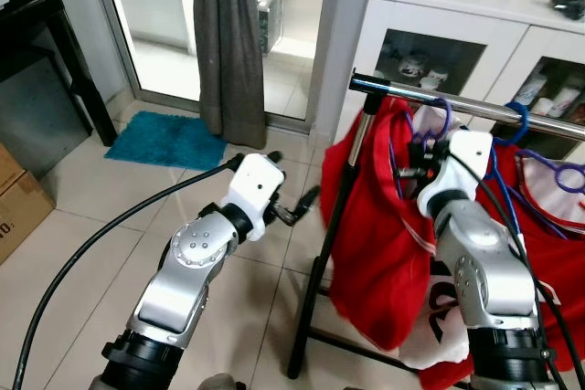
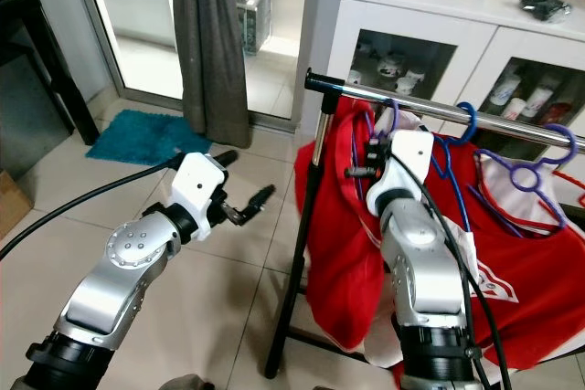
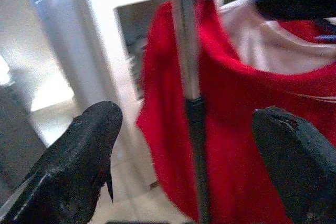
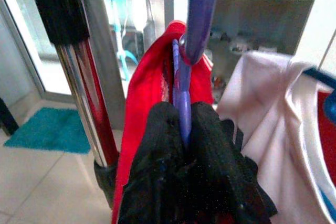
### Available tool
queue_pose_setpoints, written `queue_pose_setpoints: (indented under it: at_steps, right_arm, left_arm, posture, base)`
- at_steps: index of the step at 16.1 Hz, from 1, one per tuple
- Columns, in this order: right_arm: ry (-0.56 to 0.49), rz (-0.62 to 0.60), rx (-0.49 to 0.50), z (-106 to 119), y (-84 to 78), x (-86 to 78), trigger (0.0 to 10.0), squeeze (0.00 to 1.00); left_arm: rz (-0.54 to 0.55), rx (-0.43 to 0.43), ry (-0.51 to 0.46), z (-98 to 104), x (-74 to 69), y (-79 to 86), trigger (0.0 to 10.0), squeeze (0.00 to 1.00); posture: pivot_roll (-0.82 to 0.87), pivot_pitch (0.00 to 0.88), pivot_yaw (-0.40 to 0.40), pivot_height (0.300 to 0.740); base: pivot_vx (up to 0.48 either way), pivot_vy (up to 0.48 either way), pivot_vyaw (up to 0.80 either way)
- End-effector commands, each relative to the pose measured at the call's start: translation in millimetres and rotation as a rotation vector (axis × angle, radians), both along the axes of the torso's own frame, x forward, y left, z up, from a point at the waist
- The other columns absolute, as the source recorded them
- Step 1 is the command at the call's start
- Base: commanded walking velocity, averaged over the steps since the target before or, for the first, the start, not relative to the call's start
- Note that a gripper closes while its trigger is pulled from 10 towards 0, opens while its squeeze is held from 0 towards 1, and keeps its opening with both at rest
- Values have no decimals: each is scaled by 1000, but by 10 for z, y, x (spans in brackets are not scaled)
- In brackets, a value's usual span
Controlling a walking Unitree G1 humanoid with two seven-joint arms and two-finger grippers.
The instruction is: Hang hanger
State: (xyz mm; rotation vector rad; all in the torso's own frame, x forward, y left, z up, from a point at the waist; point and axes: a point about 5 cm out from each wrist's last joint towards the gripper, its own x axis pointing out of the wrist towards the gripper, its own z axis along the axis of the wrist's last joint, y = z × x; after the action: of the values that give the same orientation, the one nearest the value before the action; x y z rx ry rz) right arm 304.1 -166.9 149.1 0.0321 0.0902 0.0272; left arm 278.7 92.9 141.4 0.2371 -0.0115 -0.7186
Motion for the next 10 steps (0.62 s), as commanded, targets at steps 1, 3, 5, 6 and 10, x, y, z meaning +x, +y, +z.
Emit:
queue_pose_setpoints:
  at_steps: [1, 3, 5, 6, 10]
  right_arm:
    - [-47, -28, -1, 113, -77, 33, 10000, 0]
    - [-46, -34, 2, 139, -81, 67, 10000, 0]
    - [13, -69, -64, 123, -117, 161, 10000, 0]
    - [22, -79, -77, 127, -126, 187, 10000, 0]
    - [113, -140, -118, 145, -210, 413, 10000, 0]
  left_arm:
    - [-105, -13, -18, 91, -46, -79, 10000, 569]
    - [-209, -15, 11, 120, -98, -150, 10000, 569]
    - [-275, -32, 4, 200, -110, -223, 10000, 569]
    - [-289, -41, 11, 211, -114, -235, 10000, 573]
    - [-343, -25, 30, 215, -139, -241, 10000, 580]
  posture:
    - [-2, 22, -68, 740]
    - [-1, 23, -67, 740]
    - [-4, 22, -61, 740]
    - [-6, 21, -58, 740]
    - [-3, 20, -53, 740]
  base:
    - [0, 0, 0]
    - [0, 0, 0]
    - [0, 0, 0]
    - [0, 0, 0]
    - [0, 0, 0]
